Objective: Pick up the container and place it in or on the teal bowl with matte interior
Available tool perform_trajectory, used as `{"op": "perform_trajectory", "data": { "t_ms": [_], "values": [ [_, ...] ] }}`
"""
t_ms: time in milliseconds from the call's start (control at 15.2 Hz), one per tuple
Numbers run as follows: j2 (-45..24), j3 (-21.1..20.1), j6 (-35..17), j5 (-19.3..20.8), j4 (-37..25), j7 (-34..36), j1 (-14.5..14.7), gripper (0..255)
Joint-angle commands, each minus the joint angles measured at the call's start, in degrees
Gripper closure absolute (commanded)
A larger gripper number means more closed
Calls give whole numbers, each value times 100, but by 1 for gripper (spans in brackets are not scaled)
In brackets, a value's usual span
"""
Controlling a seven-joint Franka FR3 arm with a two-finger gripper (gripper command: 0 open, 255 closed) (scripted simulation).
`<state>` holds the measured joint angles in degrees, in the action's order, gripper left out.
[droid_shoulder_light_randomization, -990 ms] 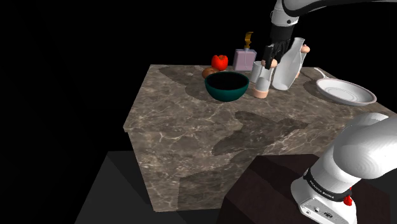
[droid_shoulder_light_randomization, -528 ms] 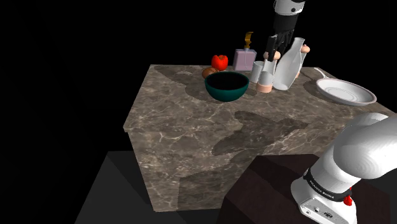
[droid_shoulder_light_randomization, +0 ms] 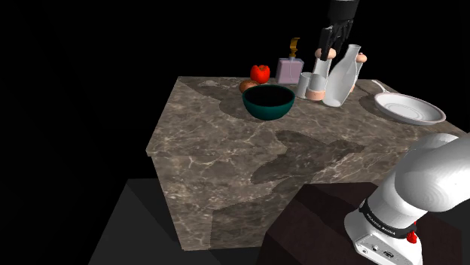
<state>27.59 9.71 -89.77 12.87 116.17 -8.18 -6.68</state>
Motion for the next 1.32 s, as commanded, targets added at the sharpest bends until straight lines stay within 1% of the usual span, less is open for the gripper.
{"op": "perform_trajectory", "data": {
  "t_ms": [0,1056,1254],
  "values": [
    [-43,-4,156,-8,-201,-33,1,255],
    [-558,-46,1318,-69,-1892,-253,22,255],
    [-875,-305,1583,-186,-2407,78,139,255]
  ]
}}
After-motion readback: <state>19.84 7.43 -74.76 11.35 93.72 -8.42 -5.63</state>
